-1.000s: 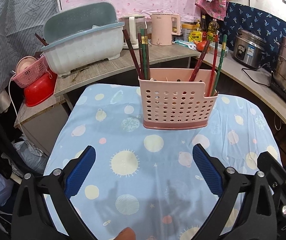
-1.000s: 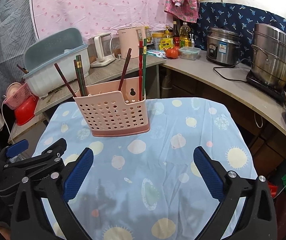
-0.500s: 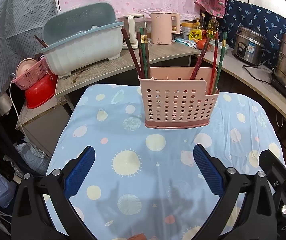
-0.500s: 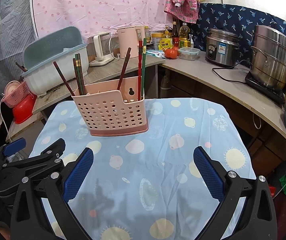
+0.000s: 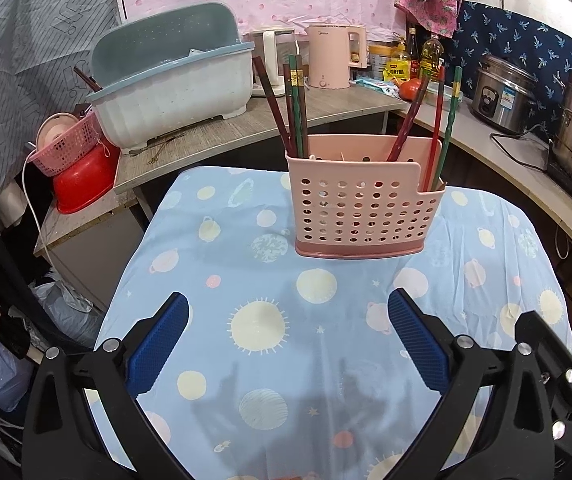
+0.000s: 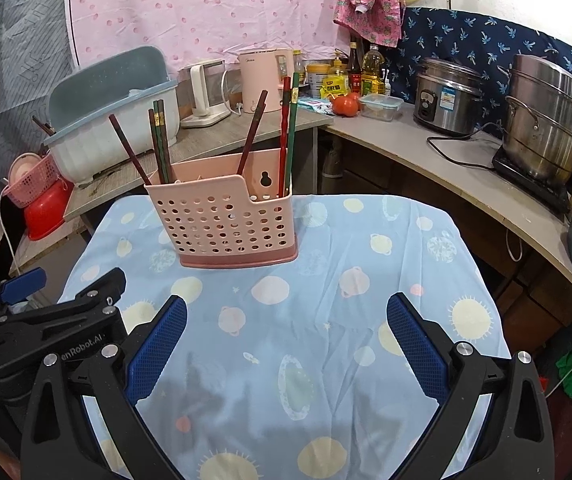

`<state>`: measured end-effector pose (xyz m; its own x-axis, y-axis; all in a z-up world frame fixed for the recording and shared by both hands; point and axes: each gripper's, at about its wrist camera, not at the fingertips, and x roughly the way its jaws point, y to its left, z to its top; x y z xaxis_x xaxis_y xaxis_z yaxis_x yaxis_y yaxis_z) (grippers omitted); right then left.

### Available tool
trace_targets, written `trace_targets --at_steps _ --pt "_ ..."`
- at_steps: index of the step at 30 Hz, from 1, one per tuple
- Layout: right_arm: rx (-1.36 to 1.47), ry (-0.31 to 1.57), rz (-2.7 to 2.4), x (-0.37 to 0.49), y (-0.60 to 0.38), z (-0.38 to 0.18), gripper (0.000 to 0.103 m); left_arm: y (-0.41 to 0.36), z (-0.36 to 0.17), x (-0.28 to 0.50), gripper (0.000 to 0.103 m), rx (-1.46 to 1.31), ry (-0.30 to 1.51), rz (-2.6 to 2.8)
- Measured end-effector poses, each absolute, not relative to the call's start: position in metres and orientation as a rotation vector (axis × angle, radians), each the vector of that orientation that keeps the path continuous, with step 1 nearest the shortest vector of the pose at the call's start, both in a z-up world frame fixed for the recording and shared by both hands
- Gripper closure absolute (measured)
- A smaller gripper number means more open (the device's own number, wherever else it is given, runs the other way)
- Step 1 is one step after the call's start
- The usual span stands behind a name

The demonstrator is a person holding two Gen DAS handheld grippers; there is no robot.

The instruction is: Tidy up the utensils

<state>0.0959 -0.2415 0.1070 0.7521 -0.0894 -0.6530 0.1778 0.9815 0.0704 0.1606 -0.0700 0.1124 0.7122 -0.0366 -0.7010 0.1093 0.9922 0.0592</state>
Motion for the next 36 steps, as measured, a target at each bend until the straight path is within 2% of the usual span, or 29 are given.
trace_targets --at_steps 36 --pt "0.130 0.711 -0.145 0.0960 -0.2386 0.1025 0.006 -0.0674 0.1101 0.1612 0.008 0.100 0.775 -0.062"
